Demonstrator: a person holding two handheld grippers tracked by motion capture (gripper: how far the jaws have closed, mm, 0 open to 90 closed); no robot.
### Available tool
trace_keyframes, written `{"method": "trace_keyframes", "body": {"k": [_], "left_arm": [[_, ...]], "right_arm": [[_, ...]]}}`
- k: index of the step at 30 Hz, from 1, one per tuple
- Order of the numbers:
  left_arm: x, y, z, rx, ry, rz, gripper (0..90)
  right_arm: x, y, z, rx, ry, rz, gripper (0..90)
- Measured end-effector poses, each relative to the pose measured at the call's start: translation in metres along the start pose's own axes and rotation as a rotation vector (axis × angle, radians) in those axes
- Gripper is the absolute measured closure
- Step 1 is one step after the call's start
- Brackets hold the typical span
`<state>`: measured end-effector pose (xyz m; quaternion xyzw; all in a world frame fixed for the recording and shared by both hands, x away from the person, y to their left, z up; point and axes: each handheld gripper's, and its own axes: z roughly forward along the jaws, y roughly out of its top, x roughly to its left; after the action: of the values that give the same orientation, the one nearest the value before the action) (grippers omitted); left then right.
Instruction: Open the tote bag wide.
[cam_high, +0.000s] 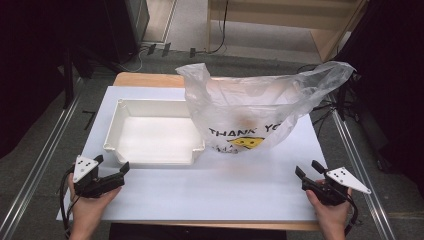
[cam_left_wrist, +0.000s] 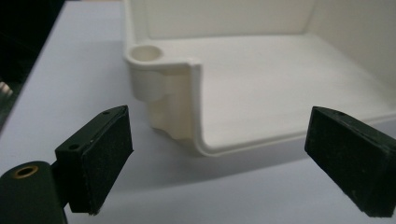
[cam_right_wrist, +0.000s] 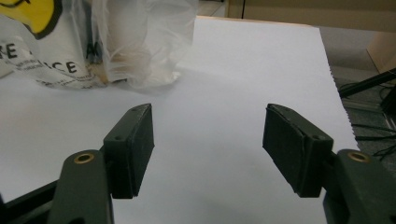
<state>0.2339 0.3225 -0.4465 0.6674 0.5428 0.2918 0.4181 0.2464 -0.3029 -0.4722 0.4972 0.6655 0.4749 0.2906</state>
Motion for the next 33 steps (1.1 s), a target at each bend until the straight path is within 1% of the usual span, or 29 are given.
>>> {"method": "trace_keyframes", "body": {"k": [1,2,4,6,7,8,9,10,11,12,13,14,15,16,17,18,19,20,21,22,23,25,26,28,29,33], "left_arm": [[0.000,0.000,0.000,0.000,0.000,0.000,5.4],[-0.004,0.001,0.000,0.006,-0.033,0.019,2.6],[-0.008,0.002,0.000,0.000,-0.088,0.048,0.8],[-0.012,0.003,0.000,-0.003,-0.092,0.043,0.5],[-0.013,0.005,-0.001,-0.013,-0.100,0.038,0.5],[-0.015,0.006,-0.003,-0.038,-0.119,0.041,0.6],[-0.017,0.007,-0.005,-0.058,-0.132,0.031,0.6],[-0.022,0.011,-0.007,-0.076,-0.101,0.016,6.2],[-0.022,0.011,-0.007,-0.076,-0.101,0.016,8.9],[-0.028,0.014,-0.010,-0.092,-0.091,0.016,11.1],[-0.028,0.014,-0.010,-0.092,-0.091,0.016,13.4],[-0.032,0.016,-0.011,-0.106,-0.098,0.008,13.4],[-0.034,0.018,-0.012,-0.110,-0.106,0.007,13.9],[-0.038,0.020,-0.013,-0.116,-0.111,0.005,14.3],[-0.040,0.022,-0.014,-0.115,-0.116,0.004,14.3],[-0.046,0.028,-0.013,-0.102,-0.145,0.008,15.8],[-0.046,0.028,-0.013,-0.102,-0.145,0.008,15.9],[-0.051,0.034,-0.010,-0.101,-0.168,0.019,17.0],[-0.051,0.034,-0.010,-0.101,-0.168,0.019,19.9],[-0.055,0.039,-0.009,-0.106,-0.180,0.013,19.9],[-0.057,0.043,-0.007,-0.109,-0.188,0.009,25.4],[-0.061,0.049,-0.004,-0.114,-0.202,0.013,25.9],[-0.065,0.054,-0.002,-0.121,-0.220,0.009,27.0],[-0.070,0.059,0.000,-0.125,-0.234,0.019,29.1],[-0.072,0.061,0.001,-0.122,-0.237,0.023,29.1],[-0.087,0.072,0.007,-0.106,-0.288,0.040,29.6]], "right_arm": [[0.000,0.000,0.000,0.000,0.000,0.000,34.6],[-0.001,0.002,-0.003,-0.013,0.005,0.007,33.8],[-0.001,0.003,-0.003,-0.013,0.004,0.009,32.2],[-0.001,0.009,-0.003,-0.015,-0.005,0.005,29.1],[0.000,0.013,-0.003,-0.021,0.004,0.013,28.3],[0.001,0.017,-0.004,-0.034,0.016,0.017,27.7],[0.004,0.022,-0.005,-0.043,0.030,0.011,25.6],[0.011,0.031,-0.007,-0.050,0.031,-0.016,22.6],[0.011,0.031,-0.007,-0.050,0.031,-0.016,22.6],[0.019,0.040,-0.008,-0.062,0.035,-0.038,19.1],[0.019,0.040,-0.008,-0.062,0.035,-0.038,19.1],[0.021,0.043,-0.008,-0.064,0.036,-0.042,17.6],[0.024,0.047,-0.008,-0.070,0.040,-0.043,16.2],[0.027,0.054,-0.008,-0.071,0.054,-0.038,15.2],[0.027,0.054,-0.008,-0.071,0.054,-0.038,15.2],[0.031,0.060,-0.007,-0.074,0.062,-0.053,15.3],[0.031,0.060,-0.007,-0.074,0.062,-0.053,15.3],[0.033,0.065,-0.006,-0.076,0.072,-0.061,15.4],[0.033,0.065,-0.006,-0.076,0.072,-0.061,15.4],[0.034,0.067,-0.005,-0.080,0.071,-0.063,15.6],[0.034,0.070,-0.003,-0.080,0.076,-0.062,16.1],[0.034,0.075,0.000,-0.086,0.087,-0.056,17.1],[0.034,0.077,0.002,-0.088,0.089,-0.055,18.0],[0.035,0.084,0.009,-0.090,0.099,-0.063,19.3],[0.035,0.084,0.009,-0.090,0.099,-0.063,19.3],[0.039,0.096,0.017,-0.086,0.090,-0.072,20.4]]}}
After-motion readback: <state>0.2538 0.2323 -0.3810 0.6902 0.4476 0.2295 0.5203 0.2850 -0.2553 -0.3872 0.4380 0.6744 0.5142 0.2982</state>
